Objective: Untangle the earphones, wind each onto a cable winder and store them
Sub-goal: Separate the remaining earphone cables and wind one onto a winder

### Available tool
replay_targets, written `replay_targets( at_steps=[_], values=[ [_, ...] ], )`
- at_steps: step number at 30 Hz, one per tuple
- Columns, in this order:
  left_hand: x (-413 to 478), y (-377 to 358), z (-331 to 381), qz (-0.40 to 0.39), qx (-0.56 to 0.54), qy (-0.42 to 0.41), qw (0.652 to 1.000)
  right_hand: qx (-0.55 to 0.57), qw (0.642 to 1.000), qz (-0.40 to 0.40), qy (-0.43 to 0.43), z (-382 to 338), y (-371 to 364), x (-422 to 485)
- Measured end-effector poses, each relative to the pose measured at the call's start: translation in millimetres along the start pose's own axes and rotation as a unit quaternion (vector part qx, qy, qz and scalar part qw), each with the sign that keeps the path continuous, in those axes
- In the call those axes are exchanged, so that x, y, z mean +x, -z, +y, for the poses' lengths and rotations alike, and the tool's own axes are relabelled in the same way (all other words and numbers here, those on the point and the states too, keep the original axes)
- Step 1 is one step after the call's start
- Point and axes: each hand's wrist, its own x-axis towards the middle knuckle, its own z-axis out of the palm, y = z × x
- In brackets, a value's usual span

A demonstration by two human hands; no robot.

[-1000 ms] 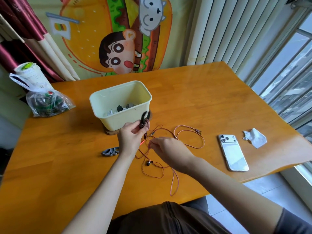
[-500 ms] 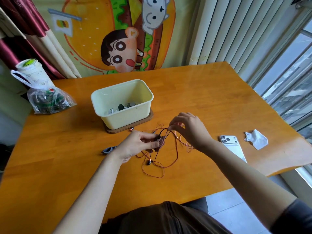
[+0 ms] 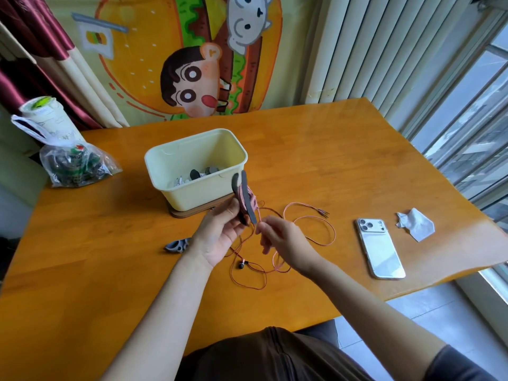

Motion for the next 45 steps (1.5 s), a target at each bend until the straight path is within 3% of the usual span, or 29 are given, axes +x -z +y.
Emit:
replay_targets(
  at_steps=[8, 13, 18, 21, 24, 28, 33, 40, 45],
  values=[
    [16, 0, -6, 0.166, -0.105, -0.059, 0.979, -0.101, 0.995, -0.01, -0.004, -2, -21, -9],
    [18, 8, -9, 0.239, 0.029, -0.126, 0.962, -0.149, 0.989, -0.003, 0.022, -7, -25, -14],
    [19, 18, -14, 0.282, 0.049, -0.117, 0.951, -0.162, 0.985, -0.006, 0.058, -20, -23, -16],
    [20, 24, -21, 0.263, 0.209, -0.157, 0.929, -0.166, 0.983, -0.006, 0.073, -27, -19, -14],
    [20, 32, -22, 0.173, 0.432, -0.18, 0.866, -0.217, 0.973, 0.011, 0.077, -26, -2, -3],
    [17, 33, -21, 0.046, 0.537, -0.1, 0.837, -0.261, 0.962, 0.032, 0.076, -16, 27, 7],
    [6, 20, -17, -0.084, 0.424, 0.022, 0.902, -0.249, 0.965, 0.053, 0.063, -5, 47, 11],
    [-2, 20, -11, -0.1, 0.309, 0.075, 0.943, -0.145, 0.987, 0.062, 0.039, -2, 47, 13],
    [-2, 23, -12, -0.086, 0.222, 0.062, 0.969, -0.058, 0.997, 0.044, 0.008, 0, 42, 13]
  ],
)
